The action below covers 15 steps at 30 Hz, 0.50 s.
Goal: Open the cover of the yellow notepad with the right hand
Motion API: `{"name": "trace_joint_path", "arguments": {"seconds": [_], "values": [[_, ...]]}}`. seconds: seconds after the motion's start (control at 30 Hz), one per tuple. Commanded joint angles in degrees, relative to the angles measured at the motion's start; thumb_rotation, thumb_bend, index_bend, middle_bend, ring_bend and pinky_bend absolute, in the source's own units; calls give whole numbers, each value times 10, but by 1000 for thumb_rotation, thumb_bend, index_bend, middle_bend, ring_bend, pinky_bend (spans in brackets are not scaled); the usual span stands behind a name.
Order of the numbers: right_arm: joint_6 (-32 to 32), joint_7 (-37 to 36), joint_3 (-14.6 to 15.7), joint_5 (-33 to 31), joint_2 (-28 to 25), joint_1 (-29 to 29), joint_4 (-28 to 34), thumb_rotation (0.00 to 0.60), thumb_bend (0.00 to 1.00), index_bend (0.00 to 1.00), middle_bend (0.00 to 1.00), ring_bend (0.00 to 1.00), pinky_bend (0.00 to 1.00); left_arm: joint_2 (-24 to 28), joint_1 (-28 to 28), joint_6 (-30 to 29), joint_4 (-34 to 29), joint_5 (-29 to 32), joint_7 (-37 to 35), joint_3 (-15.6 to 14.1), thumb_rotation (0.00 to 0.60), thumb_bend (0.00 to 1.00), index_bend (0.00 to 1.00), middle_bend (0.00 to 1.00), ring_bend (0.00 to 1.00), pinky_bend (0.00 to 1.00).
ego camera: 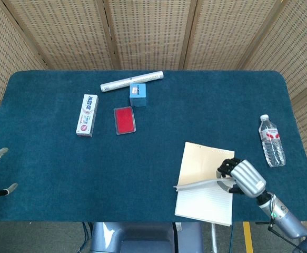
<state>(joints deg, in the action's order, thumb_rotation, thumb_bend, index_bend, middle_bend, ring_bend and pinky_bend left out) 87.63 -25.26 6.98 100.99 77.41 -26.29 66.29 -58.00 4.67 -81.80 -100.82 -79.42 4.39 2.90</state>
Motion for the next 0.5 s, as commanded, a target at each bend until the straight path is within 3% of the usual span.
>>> {"name": "trace_joint_path", "arguments": {"seconds": [0.03,0.27,0.5], "values": [[-110,-17,-71,-105,-38,-43,84,600,1000,652,639,459,523,1,0,1,0,1,-2,0,600,0,0,0,0,0],[-219,16,-148,-245,-53,-74,121,600,1000,655,642,462,526,4,2,6,0,2,-7,1,600,0,0,0,0,0],[-301,65,-201,-365,-29,-101,75,600,1000,655,642,462,526,5,5,11,1,7,-9,2,600,0,0,0,0,0]]}}
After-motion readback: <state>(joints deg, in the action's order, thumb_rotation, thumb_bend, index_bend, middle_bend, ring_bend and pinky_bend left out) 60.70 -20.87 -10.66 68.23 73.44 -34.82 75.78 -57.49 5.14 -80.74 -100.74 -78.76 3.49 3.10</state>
